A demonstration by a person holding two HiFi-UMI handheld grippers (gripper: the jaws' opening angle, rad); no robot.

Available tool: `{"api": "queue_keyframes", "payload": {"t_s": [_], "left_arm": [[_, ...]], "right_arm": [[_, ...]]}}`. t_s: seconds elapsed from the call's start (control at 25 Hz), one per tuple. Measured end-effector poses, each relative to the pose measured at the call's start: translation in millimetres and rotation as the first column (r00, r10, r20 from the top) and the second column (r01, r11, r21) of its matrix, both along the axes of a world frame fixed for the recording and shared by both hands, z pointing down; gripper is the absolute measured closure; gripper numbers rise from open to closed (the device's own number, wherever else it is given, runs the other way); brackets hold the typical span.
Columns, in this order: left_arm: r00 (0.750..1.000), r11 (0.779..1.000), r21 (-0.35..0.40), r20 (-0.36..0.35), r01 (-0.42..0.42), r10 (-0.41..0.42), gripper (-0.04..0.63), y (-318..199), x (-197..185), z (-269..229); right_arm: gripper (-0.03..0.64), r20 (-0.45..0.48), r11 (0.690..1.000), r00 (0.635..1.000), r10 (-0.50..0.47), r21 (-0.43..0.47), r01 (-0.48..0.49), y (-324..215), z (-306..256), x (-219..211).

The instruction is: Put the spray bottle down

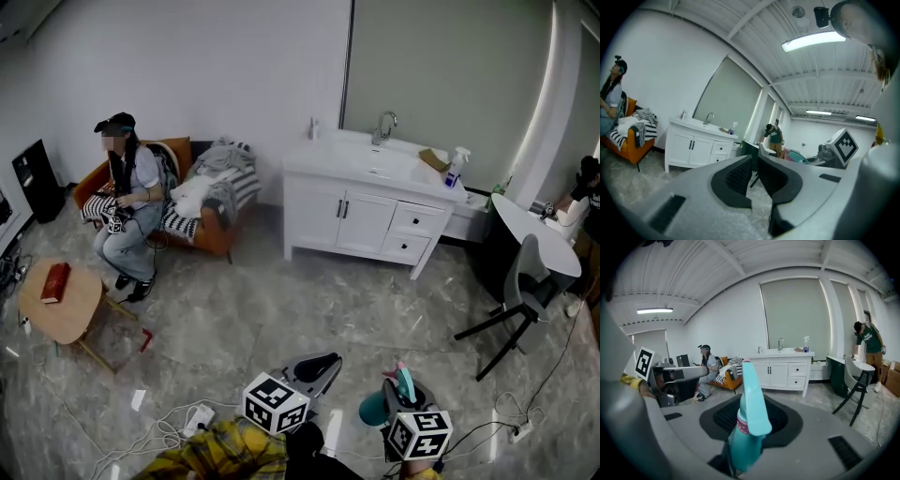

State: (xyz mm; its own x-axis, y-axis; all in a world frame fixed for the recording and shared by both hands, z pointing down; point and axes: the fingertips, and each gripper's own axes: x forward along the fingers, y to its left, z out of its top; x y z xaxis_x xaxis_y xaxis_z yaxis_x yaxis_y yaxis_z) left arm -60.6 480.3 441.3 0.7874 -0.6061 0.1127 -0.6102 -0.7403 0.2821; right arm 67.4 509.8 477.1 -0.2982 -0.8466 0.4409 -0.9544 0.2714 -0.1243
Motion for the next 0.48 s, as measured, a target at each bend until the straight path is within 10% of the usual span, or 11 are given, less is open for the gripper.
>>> {"api": "queue_keyframes", "payload": {"t_s": [0.48], "left_arm": [[1.0,1.0,-0.026,0.003,-0.017,0.017,0.558,-82,19,14]], "right_arm": [[0.495,0.008,1.0,1.0,-0.008,-0.017,0.008,-82,11,9]]}}
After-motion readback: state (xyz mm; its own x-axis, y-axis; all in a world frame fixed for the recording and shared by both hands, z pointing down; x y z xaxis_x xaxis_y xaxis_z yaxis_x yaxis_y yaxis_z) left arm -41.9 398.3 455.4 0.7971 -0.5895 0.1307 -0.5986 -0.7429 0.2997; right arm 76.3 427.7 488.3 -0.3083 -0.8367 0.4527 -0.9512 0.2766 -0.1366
